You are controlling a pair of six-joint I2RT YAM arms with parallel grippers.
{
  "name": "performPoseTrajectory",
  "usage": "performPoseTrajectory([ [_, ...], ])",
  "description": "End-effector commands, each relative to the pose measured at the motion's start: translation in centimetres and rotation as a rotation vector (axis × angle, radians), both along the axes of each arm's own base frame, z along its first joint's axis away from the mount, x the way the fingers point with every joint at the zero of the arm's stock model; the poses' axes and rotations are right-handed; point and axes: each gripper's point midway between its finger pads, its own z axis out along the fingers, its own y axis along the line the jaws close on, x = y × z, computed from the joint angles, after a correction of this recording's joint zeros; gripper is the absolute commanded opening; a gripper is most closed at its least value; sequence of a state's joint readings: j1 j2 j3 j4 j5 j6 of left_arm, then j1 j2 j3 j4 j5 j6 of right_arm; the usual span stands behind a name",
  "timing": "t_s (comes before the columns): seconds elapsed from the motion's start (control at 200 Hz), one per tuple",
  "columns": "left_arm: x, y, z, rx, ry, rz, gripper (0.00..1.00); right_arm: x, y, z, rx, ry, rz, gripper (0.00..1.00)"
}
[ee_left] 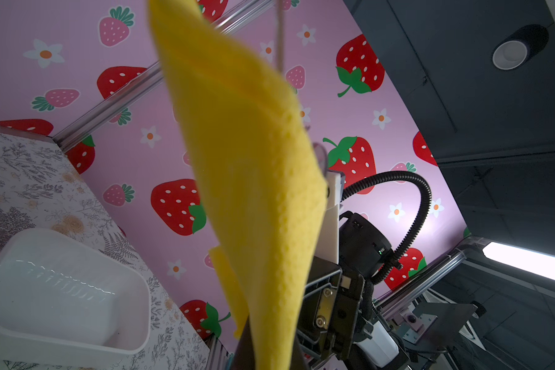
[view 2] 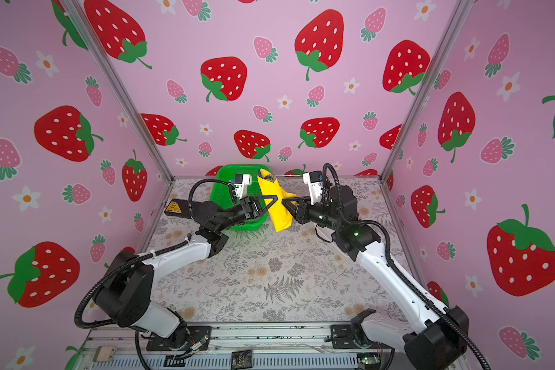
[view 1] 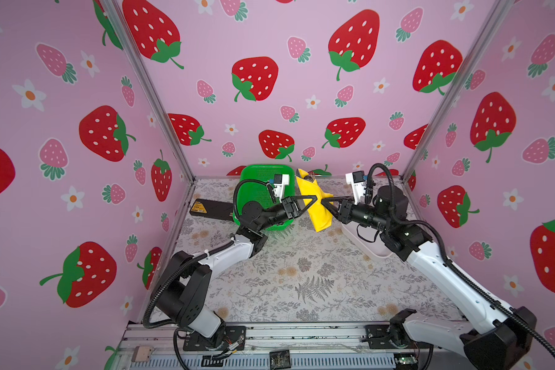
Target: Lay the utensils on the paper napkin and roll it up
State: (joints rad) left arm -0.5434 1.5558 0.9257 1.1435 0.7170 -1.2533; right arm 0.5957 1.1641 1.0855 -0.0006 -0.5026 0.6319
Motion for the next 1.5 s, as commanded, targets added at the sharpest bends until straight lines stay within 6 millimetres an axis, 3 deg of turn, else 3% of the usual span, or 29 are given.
performPoseTrajectory([
  [0.0,-1.7,0.9,3.7,-0.062,-0.111,-0.01,0.0,-0.2,0.2,-0.2,0.011,-0.003,0.021,0.26],
  [0.2,-1.6,0.9,3.9,-0.067,-0.111,-0.012,0.0,-1.3,0.9,-0.8,0.024,0.029,0.112,0.3],
  [0.58,-1.6,0.9,4.0,-0.061,-0.111,-0.005,0.0,-3.0,-0.4,-1.4,0.036,0.055,0.187,0.31],
  [0.775,-1.6,1.0,4.0,-0.056,-0.114,0.0,0.0,-3.0,-1.3,-1.8,-0.006,0.043,0.149,0.24],
  [0.925,-1.8,1.1,4.2,-0.056,-0.118,0.003,0.0,-2.7,-2.0,-4.0,-0.103,0.067,0.108,0.23],
  [1.055,-1.9,1.1,4.3,-0.058,-0.119,0.002,0.0,-2.7,-2.4,-4.7,-0.133,0.073,0.095,0.23],
  [1.375,-1.7,1.1,4.2,-0.06,-0.119,0.006,0.0,-2.5,-2.8,-4.2,-0.143,0.052,0.062,0.22],
  [1.49,-1.7,1.1,4.2,-0.06,-0.121,0.007,0.0,-3.3,-2.9,-3.9,-0.16,0.022,0.097,0.23],
])
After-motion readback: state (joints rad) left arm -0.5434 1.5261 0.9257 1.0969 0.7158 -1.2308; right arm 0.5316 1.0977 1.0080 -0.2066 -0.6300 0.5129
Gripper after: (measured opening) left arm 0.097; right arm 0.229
